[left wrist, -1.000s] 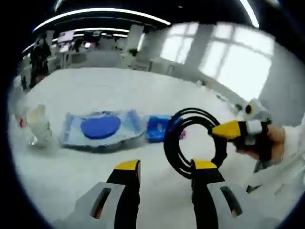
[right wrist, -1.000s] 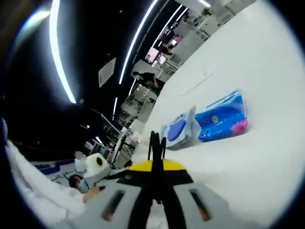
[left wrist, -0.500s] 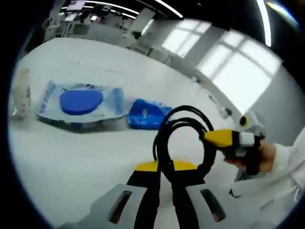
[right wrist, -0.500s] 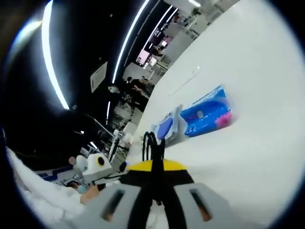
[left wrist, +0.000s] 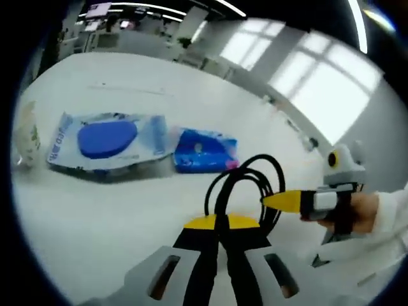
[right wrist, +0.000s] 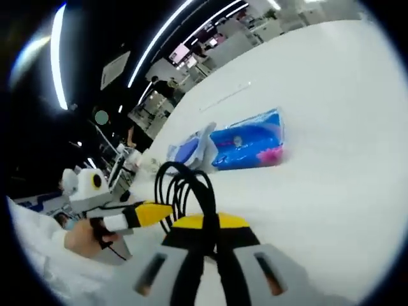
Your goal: Arrange the tabletop items into an orderly group along one side of the table until the central work area is clear of visible clutter.
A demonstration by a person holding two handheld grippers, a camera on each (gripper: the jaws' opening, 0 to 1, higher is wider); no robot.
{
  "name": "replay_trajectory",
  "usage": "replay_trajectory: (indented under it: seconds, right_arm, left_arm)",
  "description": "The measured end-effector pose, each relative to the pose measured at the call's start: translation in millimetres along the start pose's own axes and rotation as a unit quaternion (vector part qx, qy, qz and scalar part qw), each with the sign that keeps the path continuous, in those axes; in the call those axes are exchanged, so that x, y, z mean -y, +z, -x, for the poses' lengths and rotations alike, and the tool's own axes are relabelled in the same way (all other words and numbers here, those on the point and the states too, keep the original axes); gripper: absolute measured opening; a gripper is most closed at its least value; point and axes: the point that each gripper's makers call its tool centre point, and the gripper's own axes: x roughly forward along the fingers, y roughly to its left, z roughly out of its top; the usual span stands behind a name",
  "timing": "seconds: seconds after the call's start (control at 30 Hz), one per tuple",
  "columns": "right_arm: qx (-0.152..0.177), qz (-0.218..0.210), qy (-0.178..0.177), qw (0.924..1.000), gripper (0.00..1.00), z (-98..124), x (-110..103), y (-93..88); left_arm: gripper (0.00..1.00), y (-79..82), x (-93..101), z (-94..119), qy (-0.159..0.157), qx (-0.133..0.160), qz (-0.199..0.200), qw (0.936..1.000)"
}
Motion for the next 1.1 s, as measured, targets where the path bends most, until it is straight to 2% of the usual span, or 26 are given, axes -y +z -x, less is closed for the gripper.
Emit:
replay_trajectory:
  seconds: [0.17,0.4,0.77,1.1]
  right_arm:
    - [-0.011,0.022,-0.021,0.9995,0.03,-6,11,-2.6]
    - [-0.014,0.006,-0.033,0.9993,0.04,-8,23,-3.3]
    - [-0.033,0.029,-0.052,0.9977,0.05,-16,36,-8.6]
    - [-0.048,0.032,-0.06,0.9965,0.07,-20,42,-12.6]
  left_arm:
    - [0.0,-2.4,-4.7,-12,0.011,-0.013,-0.018,0.9997]
    - [0.0,-4.0,-6.6,-23,0.017,-0.023,-0.025,0.9993]
    - [0.01,-14.8,-15.8,-37,0.034,-0.05,-0.055,0.9966]
    - [0.02,-19.0,-20.7,-41,0.04,-0.058,-0.051,0.9962]
